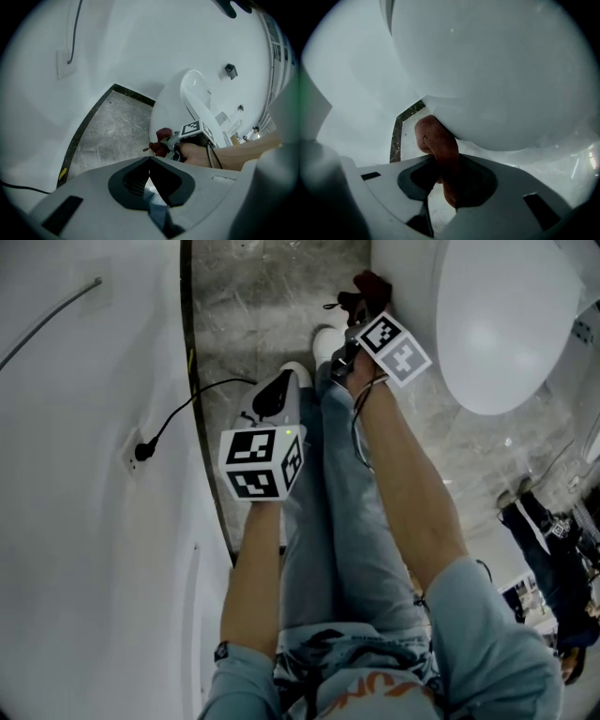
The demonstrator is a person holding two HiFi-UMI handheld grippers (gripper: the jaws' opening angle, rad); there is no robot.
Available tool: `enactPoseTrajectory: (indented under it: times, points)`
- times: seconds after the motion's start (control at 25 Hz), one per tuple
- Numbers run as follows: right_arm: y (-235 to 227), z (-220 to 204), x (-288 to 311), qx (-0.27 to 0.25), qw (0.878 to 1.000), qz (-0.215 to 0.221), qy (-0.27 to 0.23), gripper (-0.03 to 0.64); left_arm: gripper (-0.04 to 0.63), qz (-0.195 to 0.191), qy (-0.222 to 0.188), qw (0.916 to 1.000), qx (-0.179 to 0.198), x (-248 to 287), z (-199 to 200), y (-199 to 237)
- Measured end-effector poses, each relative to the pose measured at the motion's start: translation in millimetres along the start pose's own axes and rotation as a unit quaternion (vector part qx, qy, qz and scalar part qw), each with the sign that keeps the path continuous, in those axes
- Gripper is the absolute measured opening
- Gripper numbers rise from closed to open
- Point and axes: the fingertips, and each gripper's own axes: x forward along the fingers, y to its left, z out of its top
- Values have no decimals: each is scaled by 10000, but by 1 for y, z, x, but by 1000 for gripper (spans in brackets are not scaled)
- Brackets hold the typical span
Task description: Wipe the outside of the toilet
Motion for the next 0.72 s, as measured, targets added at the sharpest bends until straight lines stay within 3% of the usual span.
enactPoseTrajectory:
  times: [0.32, 0.44, 0.6, 0.72]
  points:
    - [-30, -18, -38, 283, 9995, -91, 129, 98, 2, -105, 27, 9995, 293, -11, 7, -13]
    - [-29, -30, -55, 175, 9989, 216, 384, 98, 3, -169, 44, 9988, 456, -15, 15, -27]
    - [-10, -47, -90, -445, 9938, 750, 689, 98, 3, -227, 17, 9979, 610, -26, 28, -46]
    - [0, -49, -121, -625, 9896, 1062, 741, 98, 3, -210, -47, 9977, 639, -35, 38, -59]
